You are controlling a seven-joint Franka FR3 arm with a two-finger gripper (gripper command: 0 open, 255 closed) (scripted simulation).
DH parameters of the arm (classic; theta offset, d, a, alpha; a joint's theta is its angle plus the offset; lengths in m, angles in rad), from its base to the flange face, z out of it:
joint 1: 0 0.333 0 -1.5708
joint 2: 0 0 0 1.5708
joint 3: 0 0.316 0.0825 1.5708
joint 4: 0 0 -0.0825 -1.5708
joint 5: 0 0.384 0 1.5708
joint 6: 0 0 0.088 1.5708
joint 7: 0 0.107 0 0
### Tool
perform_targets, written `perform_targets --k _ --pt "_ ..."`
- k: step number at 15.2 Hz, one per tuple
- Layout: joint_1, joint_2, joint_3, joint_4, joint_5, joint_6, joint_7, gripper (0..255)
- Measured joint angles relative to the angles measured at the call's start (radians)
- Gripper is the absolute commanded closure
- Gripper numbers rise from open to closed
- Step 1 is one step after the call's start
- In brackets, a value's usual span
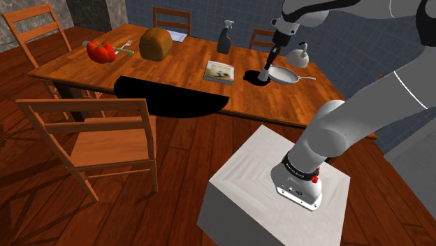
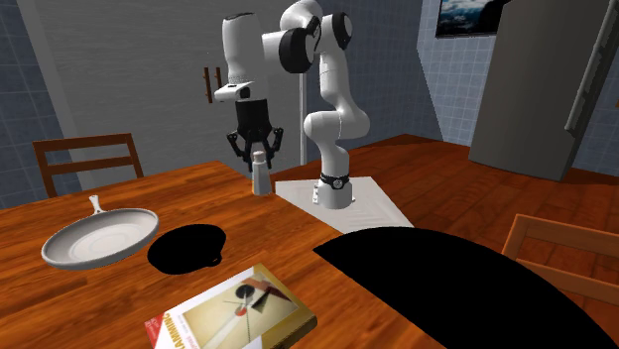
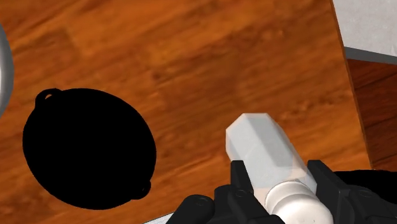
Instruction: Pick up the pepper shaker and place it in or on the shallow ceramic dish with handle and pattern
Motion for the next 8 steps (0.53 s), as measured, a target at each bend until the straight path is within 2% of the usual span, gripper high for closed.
perform_targets --k 4,8 --pt "0.046 0.171 -0.094 0.161 0.094 -0.01 -0.111 255" --pt "0.056 0.363 -0.184 0.33 0.233 -0.044 -0.254 255"
